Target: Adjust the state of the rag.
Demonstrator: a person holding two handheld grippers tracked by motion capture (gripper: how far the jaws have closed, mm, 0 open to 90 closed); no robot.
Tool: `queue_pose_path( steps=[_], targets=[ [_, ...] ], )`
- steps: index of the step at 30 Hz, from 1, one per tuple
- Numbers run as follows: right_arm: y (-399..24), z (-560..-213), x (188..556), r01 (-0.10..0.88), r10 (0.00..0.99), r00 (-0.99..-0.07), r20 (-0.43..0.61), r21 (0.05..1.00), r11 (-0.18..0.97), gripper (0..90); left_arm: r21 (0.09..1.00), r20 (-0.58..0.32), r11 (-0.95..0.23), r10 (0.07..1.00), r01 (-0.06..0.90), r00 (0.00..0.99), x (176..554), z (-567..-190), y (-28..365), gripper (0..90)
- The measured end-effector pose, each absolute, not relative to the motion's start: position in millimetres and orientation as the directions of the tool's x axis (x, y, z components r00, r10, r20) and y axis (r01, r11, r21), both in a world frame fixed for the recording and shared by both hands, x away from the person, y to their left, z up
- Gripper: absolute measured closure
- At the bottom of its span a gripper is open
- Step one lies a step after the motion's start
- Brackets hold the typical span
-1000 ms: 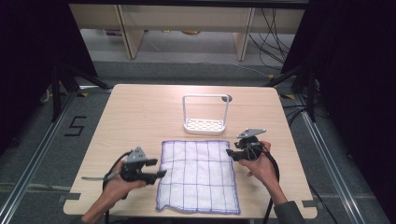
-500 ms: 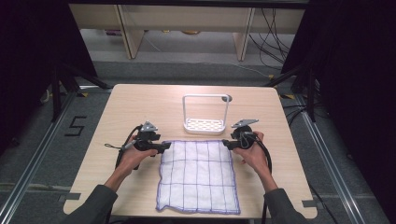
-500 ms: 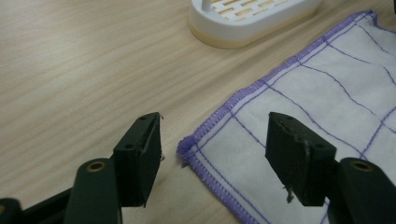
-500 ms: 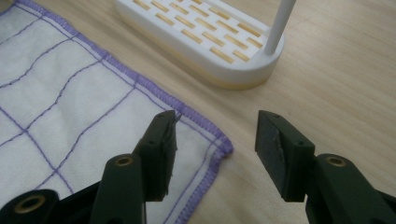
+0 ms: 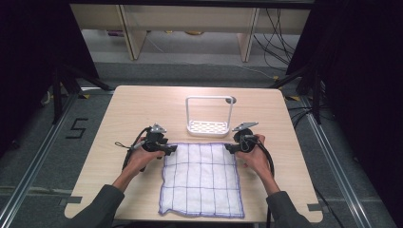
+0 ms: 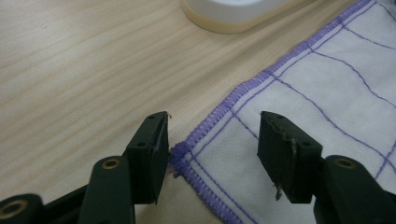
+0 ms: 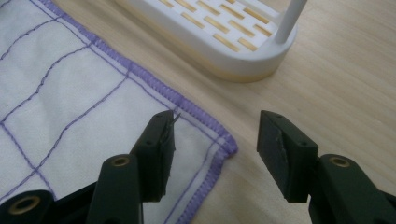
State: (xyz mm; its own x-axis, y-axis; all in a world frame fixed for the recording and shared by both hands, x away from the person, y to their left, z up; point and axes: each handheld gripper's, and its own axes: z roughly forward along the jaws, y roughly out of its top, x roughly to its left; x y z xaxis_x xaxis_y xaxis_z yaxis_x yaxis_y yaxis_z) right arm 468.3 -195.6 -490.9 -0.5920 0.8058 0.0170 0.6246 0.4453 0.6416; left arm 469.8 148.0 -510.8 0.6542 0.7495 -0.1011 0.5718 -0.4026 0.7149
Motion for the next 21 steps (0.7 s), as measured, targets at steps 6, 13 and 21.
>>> queue_pose_path(
  steps=[6,13,21],
  targets=[
    [-187.4,-494.2,469.5,0.618,0.786,-0.619,0.007,0.623,0.481,47.2,0.709,-0.087,-0.417,0.749,0.569,0.657,469.4,-512.9,145.4,45.9],
    [-186.1,-499.6,471.8,0.612,0.787,-0.617,-0.011,0.622,0.489,49.5,0.707,-0.06,-0.458,0.721,0.539,0.69,466.7,-512.0,142.9,58.3],
    [-188.3,-499.3,471.3,0.627,0.774,-0.632,0.041,0.615,0.479,63.7,0.724,-0.079,-0.45,0.699,0.523,0.711,463.9,-513.9,140.3,82.3]
  ],
)
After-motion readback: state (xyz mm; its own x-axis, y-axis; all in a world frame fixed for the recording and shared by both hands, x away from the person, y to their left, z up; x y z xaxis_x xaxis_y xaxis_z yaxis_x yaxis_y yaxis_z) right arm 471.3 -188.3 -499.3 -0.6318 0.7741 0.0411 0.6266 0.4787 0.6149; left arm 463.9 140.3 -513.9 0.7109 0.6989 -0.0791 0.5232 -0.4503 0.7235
